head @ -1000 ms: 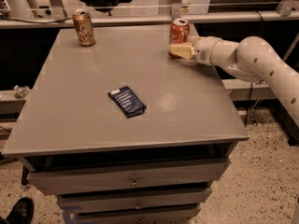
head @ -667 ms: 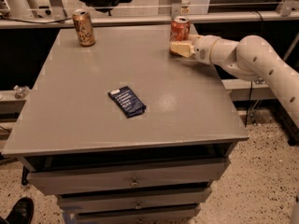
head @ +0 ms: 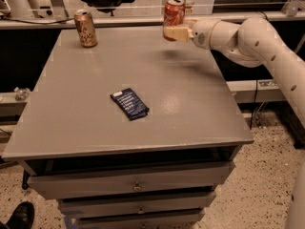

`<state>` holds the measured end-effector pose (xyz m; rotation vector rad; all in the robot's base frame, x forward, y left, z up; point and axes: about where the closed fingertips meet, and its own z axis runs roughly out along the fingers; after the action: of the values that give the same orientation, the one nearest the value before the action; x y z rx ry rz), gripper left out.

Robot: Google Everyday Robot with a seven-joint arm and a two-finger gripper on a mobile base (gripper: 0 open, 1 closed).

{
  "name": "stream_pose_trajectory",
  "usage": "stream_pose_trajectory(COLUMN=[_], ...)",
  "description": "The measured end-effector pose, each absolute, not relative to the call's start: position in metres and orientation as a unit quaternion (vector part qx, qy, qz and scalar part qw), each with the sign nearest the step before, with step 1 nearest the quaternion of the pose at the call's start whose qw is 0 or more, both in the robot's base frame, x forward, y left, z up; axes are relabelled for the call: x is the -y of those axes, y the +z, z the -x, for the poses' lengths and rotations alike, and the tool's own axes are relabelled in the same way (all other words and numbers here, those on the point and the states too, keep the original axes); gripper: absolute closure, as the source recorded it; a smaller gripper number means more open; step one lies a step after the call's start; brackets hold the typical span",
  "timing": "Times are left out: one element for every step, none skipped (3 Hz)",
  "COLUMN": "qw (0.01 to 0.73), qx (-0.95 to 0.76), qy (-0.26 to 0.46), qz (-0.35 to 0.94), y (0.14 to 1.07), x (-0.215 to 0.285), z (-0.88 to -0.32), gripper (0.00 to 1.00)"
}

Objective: Move coke can near orange can

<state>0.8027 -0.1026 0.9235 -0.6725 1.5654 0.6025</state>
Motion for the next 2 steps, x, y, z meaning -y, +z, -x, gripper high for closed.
stream_pose_trajectory(qw=[0.619, 0.614], qx=[-0.68, -0.674], qy=[0.262, 0.274], qz=[0.292, 0.306], y=[0.923, 0.92], x=[0.102, 0.073], z=[-0.803, -0.805], gripper=[1.0, 1.0])
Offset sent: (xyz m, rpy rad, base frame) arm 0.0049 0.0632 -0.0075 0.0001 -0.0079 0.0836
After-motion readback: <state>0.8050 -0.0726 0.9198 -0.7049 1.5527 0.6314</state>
